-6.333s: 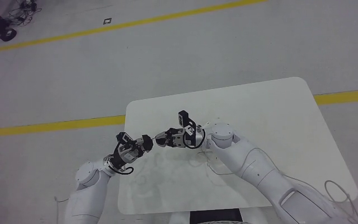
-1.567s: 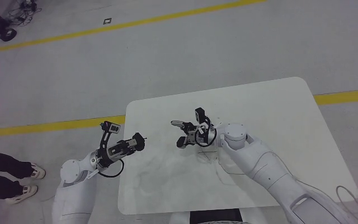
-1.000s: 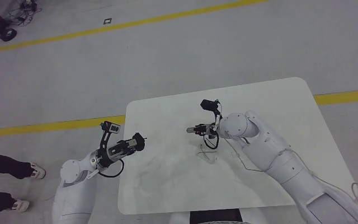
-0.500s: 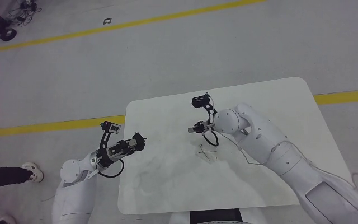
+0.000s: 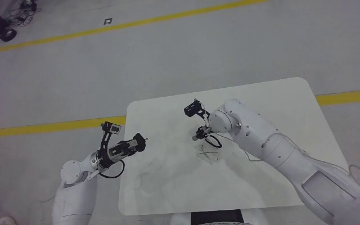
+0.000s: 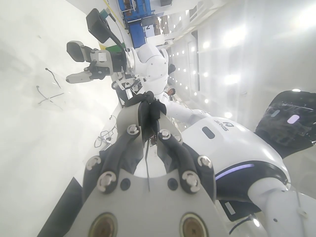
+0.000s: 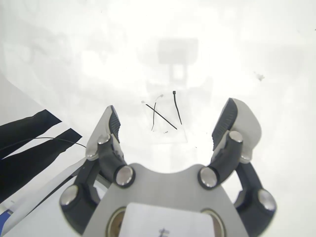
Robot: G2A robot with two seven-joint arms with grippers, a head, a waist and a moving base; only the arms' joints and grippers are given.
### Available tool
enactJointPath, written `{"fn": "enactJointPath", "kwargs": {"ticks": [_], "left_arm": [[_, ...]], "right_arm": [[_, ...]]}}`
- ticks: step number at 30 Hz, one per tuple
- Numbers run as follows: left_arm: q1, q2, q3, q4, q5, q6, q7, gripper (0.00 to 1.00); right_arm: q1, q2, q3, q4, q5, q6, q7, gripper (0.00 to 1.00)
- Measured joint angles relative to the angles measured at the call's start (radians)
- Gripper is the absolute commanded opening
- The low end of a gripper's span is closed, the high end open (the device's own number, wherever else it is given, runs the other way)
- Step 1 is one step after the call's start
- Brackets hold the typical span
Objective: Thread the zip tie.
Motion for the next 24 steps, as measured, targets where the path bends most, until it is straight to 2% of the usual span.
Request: {"fn": "enactJointPath", "kwargs": {"ticks": [5, 8, 15, 22, 24], "left_arm": [[0.0, 0.0, 0.0, 0.0, 0.0, 0.0, 0.0, 0.0], [0.0, 0.0, 0.0, 0.0, 0.0, 0.0, 0.0, 0.0], [0.0, 0.0, 0.0, 0.0, 0.0, 0.0, 0.0, 0.0], [0.0, 0.0, 0.0, 0.0, 0.0, 0.0, 0.0, 0.0], [0.0, 0.0, 0.0, 0.0, 0.0, 0.0, 0.0, 0.0]], "right_arm": [[0.001, -0.002, -0.021, 0.008, -0.027, -0.028, 0.008, 1.0], [0.023, -0.013, -0.057, 0.022, -0.045, -0.056, 0.057, 1.0], [0.075, -0.048, -0.124, 0.097, -0.005, -0.147, 0.14, 1.0], [0.074, -0.048, -0.127, 0.099, -0.006, -0.151, 0.14, 1.0], [0.069, -0.048, -0.14, 0.105, -0.031, -0.17, 0.137, 1.0]]}}
